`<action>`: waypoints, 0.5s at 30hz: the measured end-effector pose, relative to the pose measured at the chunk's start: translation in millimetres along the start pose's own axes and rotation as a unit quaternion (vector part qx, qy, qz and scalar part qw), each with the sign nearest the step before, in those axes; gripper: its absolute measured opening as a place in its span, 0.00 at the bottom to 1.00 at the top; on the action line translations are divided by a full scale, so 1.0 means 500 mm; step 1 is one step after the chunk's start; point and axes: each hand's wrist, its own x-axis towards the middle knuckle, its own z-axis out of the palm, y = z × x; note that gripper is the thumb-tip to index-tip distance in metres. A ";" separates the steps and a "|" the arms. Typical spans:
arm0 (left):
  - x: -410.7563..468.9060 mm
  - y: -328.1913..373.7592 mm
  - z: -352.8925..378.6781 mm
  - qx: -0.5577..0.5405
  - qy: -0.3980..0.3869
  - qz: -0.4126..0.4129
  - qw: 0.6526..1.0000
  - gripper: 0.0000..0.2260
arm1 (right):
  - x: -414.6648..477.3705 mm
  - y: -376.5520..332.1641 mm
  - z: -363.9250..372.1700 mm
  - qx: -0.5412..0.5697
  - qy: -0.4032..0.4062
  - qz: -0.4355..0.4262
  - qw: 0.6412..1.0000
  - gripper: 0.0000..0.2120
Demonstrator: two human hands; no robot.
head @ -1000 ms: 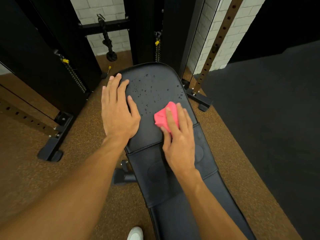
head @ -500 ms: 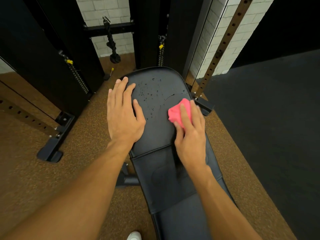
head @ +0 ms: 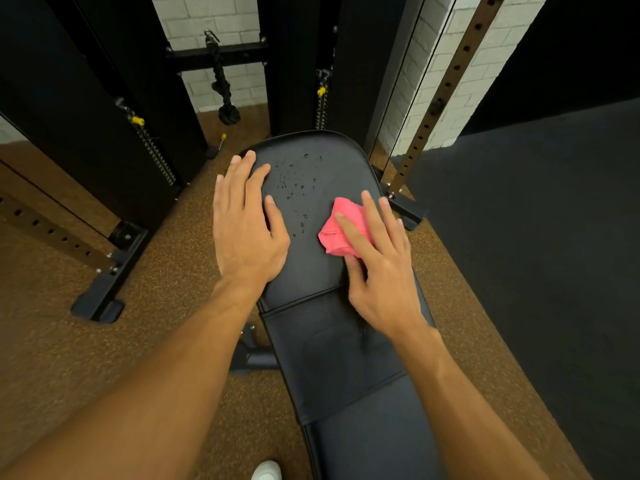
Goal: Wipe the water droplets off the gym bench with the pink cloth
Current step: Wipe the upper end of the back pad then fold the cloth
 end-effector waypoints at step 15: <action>0.000 -0.004 0.004 -0.011 0.005 0.002 1.000 0.20 | 0.118 -0.044 0.074 -0.008 0.144 0.211 0.967 0.28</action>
